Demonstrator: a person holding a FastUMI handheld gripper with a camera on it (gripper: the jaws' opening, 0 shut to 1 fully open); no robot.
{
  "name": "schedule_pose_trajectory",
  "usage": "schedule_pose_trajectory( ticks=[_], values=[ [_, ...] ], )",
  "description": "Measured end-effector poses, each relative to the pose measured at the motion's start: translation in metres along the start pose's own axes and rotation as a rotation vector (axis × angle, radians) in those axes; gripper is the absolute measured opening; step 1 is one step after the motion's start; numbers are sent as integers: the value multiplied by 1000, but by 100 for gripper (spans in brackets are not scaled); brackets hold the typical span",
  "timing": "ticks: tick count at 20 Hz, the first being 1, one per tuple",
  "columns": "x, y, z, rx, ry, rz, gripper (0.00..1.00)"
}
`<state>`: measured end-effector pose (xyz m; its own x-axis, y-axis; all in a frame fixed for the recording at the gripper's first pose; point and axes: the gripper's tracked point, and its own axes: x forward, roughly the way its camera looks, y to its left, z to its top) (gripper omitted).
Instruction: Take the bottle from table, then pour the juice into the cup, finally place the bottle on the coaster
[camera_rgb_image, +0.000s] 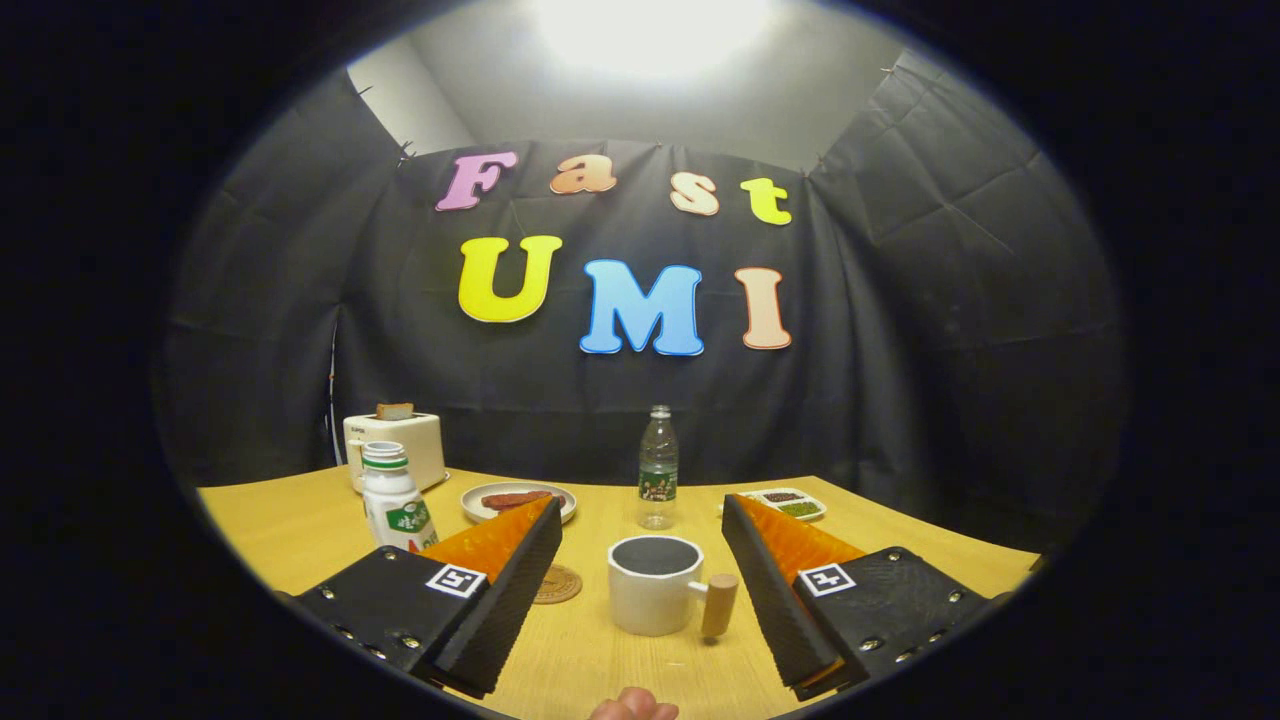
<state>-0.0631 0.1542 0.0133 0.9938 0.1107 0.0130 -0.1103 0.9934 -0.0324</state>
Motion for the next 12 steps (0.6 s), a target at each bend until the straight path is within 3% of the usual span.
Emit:
schedule_pose_trajectory(
  ticks=[12],
  values=[
    [-23, 108, -5, -3, -25, 132, 98]
  ],
)
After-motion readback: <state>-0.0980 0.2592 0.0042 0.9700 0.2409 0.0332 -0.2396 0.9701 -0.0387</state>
